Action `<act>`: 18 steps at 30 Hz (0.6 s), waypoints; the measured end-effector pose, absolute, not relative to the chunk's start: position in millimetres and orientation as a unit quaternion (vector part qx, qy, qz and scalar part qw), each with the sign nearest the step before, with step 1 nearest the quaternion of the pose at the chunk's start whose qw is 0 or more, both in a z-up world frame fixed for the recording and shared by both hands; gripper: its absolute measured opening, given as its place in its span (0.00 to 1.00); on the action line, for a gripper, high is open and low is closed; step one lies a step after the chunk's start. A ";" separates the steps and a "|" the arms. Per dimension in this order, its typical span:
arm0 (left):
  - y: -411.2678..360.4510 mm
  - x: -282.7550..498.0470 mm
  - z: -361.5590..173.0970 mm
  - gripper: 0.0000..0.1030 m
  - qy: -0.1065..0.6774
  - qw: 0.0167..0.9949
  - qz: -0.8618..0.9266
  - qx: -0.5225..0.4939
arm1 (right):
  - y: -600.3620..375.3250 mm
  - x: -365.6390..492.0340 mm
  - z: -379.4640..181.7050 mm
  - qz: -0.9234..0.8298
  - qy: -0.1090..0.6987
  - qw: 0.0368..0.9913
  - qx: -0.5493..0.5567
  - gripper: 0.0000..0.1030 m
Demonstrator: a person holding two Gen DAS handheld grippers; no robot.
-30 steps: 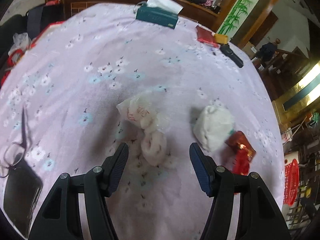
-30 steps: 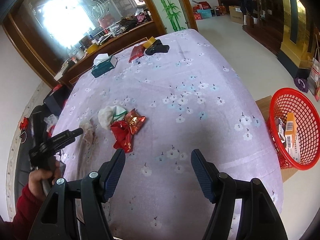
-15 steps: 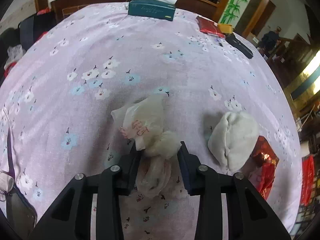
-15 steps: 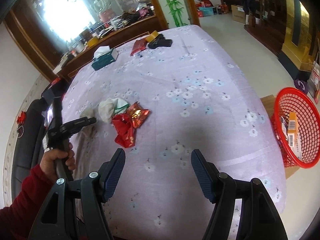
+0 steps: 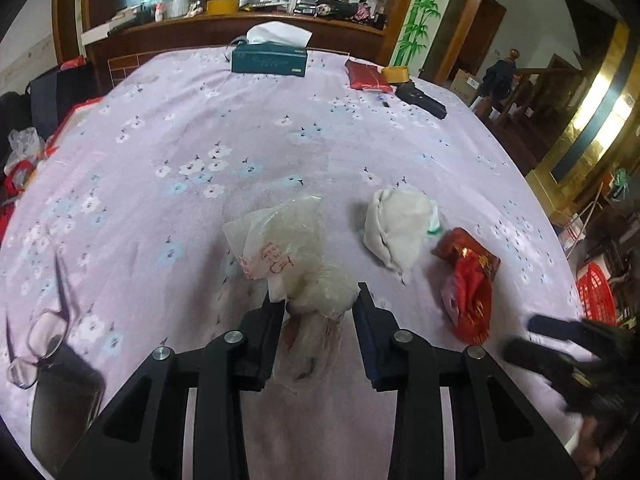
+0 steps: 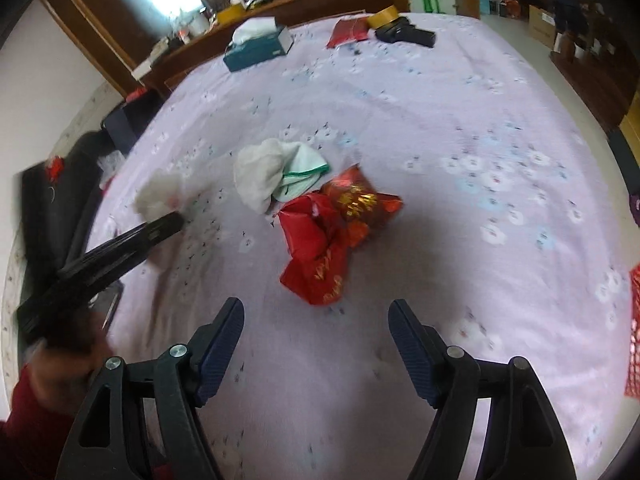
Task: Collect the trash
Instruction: 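Grasp the red wrapper with the right gripper while the left gripper holds the bag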
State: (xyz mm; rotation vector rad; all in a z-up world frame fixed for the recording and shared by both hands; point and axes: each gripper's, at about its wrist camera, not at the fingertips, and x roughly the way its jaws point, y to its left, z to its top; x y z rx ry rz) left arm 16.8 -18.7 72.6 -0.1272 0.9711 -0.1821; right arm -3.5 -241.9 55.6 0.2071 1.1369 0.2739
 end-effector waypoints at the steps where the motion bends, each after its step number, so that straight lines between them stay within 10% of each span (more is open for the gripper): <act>1: -18.1 13.0 74.0 0.32 0.465 0.878 -0.090 -0.061 | -236.4 3.6 48.4 0.126 0.541 0.826 0.092 0.77; 11: -19.7 -16.7 79.6 0.32 0.459 0.882 -0.097 -0.040 | -218.7 39.2 23.2 0.099 0.547 0.828 0.074 0.76; 15: -27.1 -22.1 79.5 0.32 0.456 0.884 -0.101 -0.030 | -215.5 43.1 14.6 0.087 0.555 0.824 0.071 0.40; 18: -34.3 -24.6 80.3 0.32 0.452 0.885 -0.106 -0.026 | -218.2 37.9 14.3 0.085 0.551 0.827 0.071 0.36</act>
